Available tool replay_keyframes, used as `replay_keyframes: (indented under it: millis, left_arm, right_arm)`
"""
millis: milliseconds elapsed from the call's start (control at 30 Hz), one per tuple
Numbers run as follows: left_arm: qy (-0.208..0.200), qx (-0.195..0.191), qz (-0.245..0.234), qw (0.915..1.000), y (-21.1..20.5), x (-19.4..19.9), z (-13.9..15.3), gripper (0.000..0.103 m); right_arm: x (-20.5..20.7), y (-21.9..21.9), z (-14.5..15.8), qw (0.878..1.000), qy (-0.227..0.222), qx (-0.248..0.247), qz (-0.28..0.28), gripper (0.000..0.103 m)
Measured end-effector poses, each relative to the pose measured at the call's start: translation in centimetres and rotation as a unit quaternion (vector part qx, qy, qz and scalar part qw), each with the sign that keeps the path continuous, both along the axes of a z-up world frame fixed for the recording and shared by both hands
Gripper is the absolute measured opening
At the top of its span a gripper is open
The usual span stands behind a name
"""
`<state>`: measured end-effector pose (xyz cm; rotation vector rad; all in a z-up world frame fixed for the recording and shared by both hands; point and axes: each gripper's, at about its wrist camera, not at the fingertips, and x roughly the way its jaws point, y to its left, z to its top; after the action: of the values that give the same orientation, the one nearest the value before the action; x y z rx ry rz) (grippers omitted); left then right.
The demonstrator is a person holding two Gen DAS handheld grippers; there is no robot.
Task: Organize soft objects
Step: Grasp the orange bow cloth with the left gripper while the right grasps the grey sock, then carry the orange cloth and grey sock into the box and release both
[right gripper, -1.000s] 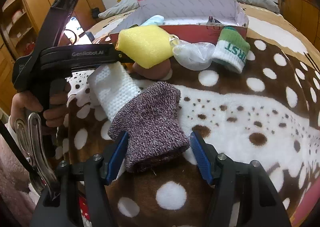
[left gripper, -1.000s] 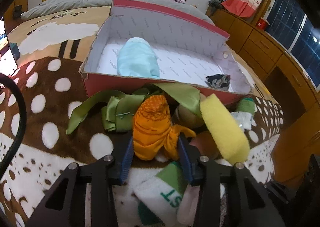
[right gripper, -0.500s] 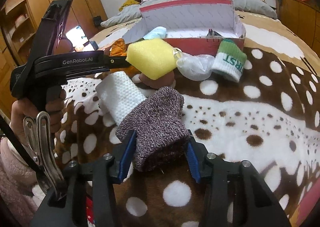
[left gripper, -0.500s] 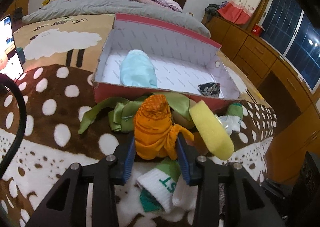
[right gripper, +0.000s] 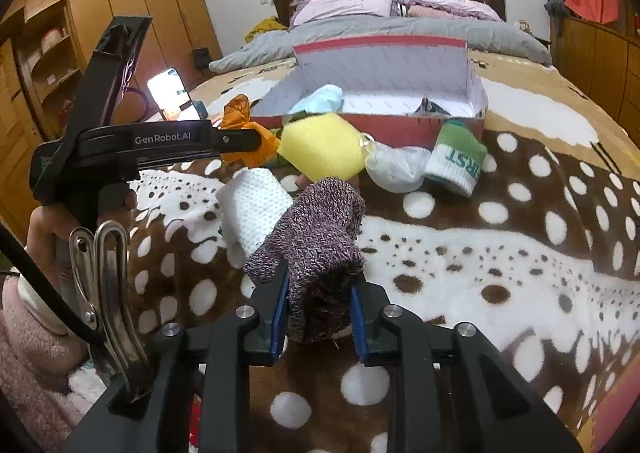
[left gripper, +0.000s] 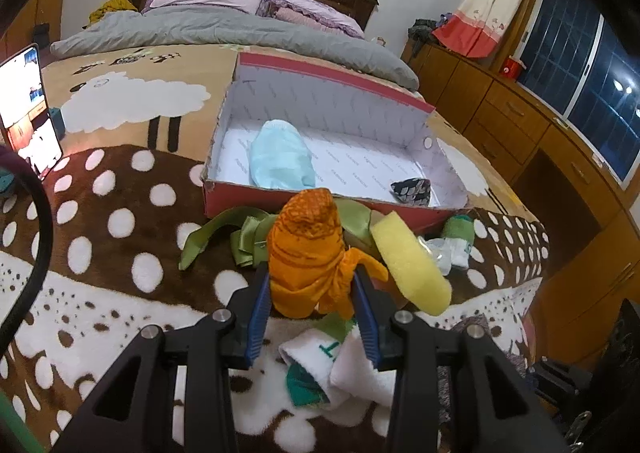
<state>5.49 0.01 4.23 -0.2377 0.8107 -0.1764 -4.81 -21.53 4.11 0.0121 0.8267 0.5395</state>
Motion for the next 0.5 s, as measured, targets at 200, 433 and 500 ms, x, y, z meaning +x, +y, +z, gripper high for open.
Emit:
replay_keyframes:
  millis: [200,433,500]
  left_arm:
    - [-0.013,0.001,0.000,0.9999,0.1,-0.9,0.9,0.040]
    - [-0.029,0.008,-0.003,0.9995,-0.1,-1.8,1.9,0.041]
    - [-0.031,0.009,-0.002,0.9995,-0.2,-1.9,2.1,0.041]
  right_arm:
    - [-0.6,-0.1,1.2,1.000,-0.021,0.006,-0.002,0.027]
    - [-1.7,-0.6,2.0,0.999,-0.045,-0.002,-0.016,0.027]
    - [-1.8,-0.7,2.3,0.998,-0.052,-0.004,-0.020,0.027]
